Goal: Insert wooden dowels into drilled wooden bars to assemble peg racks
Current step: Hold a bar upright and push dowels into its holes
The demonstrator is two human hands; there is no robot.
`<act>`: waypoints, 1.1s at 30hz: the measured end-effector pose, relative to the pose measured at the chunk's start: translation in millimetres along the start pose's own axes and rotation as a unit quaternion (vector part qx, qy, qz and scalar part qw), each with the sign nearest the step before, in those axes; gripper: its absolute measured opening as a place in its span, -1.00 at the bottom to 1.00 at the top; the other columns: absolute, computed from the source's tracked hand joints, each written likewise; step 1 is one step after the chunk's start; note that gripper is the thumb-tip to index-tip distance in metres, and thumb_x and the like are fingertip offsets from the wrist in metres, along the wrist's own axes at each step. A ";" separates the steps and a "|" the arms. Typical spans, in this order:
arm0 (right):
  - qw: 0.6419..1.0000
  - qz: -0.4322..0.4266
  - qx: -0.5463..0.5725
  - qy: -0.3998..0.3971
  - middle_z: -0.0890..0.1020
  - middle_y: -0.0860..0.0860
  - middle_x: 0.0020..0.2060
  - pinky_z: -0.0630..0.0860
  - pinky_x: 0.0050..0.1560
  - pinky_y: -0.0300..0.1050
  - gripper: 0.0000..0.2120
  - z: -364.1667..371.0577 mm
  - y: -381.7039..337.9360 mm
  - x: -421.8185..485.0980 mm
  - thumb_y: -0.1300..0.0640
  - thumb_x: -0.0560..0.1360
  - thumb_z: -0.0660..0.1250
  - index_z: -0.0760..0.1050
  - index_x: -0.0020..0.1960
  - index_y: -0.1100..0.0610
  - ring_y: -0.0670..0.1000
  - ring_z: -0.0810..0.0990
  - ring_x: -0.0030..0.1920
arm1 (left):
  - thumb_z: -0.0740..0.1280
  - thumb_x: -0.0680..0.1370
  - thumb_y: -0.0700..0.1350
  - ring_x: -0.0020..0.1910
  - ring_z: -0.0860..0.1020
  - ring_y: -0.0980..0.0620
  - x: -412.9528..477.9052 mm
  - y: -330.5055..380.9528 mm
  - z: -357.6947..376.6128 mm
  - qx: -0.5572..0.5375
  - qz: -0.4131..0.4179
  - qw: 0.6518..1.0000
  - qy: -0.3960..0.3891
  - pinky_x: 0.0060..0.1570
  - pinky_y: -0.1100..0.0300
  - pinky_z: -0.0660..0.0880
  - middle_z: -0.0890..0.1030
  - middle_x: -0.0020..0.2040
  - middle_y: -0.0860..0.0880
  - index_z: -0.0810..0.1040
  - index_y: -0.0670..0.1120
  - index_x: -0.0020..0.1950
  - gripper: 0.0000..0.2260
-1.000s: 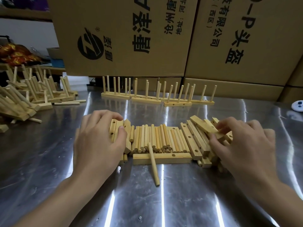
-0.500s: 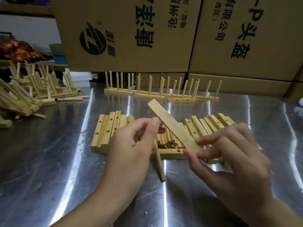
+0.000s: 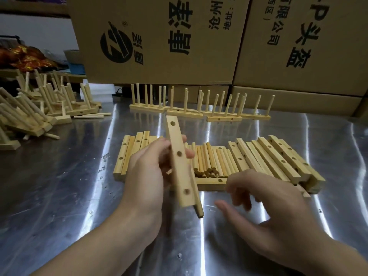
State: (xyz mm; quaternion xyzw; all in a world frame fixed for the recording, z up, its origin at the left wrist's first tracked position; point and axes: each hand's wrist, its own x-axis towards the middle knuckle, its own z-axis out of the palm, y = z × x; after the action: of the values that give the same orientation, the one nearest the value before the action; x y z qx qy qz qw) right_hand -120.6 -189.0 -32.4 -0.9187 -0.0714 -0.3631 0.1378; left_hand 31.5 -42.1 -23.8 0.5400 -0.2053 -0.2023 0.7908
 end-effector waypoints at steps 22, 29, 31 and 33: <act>0.994 0.085 0.063 -0.029 0.64 -0.21 -0.08 0.46 -0.27 -0.33 -0.91 11.8 1.0 -5.6 -0.02 0.59 0.51 0.66 0.08 -0.10 -0.11 0.63 -0.27 | 0.23 0.66 0.30 -0.37 0.45 0.13 2.3 -1.4 -3.9 -0.038 -0.042 0.998 -0.018 -0.43 0.24 0.37 0.52 -0.28 0.00 0.75 -0.03 0.09 -0.53; 0.994 0.066 0.082 0.016 0.64 -0.23 -0.06 0.42 -0.24 -0.43 -0.85 13.7 0.8 -4.1 0.13 0.52 0.55 0.66 0.06 0.00 -0.15 0.65 -0.25 | 0.53 0.55 0.01 -0.36 0.38 0.10 -0.3 -5.0 -2.2 0.009 -0.029 0.996 -0.089 -0.43 0.26 0.36 0.42 -0.31 -0.01 0.72 0.09 -0.21 -0.86; 0.994 0.064 0.086 0.010 0.65 -0.23 -0.07 0.43 -0.27 -0.44 -0.86 14.4 0.8 -3.9 0.12 0.52 0.56 0.65 0.04 0.00 -0.16 0.66 -0.24 | 0.53 0.55 0.00 -0.38 0.38 0.09 -1.1 -5.1 -1.4 0.011 -0.026 0.995 -0.100 -0.42 0.25 0.36 0.42 -0.33 -0.01 0.73 0.06 -0.18 -0.89; 0.994 0.063 0.092 0.006 0.66 -0.23 -0.06 0.46 -0.29 -0.43 -0.85 15.0 1.3 -4.4 0.10 0.54 0.58 0.64 0.05 0.01 -0.17 0.68 -0.21 | 0.53 0.55 -0.01 -0.39 0.38 0.09 -0.6 -6.1 -1.0 0.015 -0.015 0.995 -0.101 -0.42 0.25 0.37 0.42 -0.35 -0.01 0.72 0.05 -0.19 -0.88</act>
State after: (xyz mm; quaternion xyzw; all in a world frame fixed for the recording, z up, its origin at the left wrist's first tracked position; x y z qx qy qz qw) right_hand -113.7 -185.8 -46.2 -0.9026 -0.0456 -0.3509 0.2453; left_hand 30.9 -43.0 -29.9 0.5317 -0.2794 -0.2643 0.7546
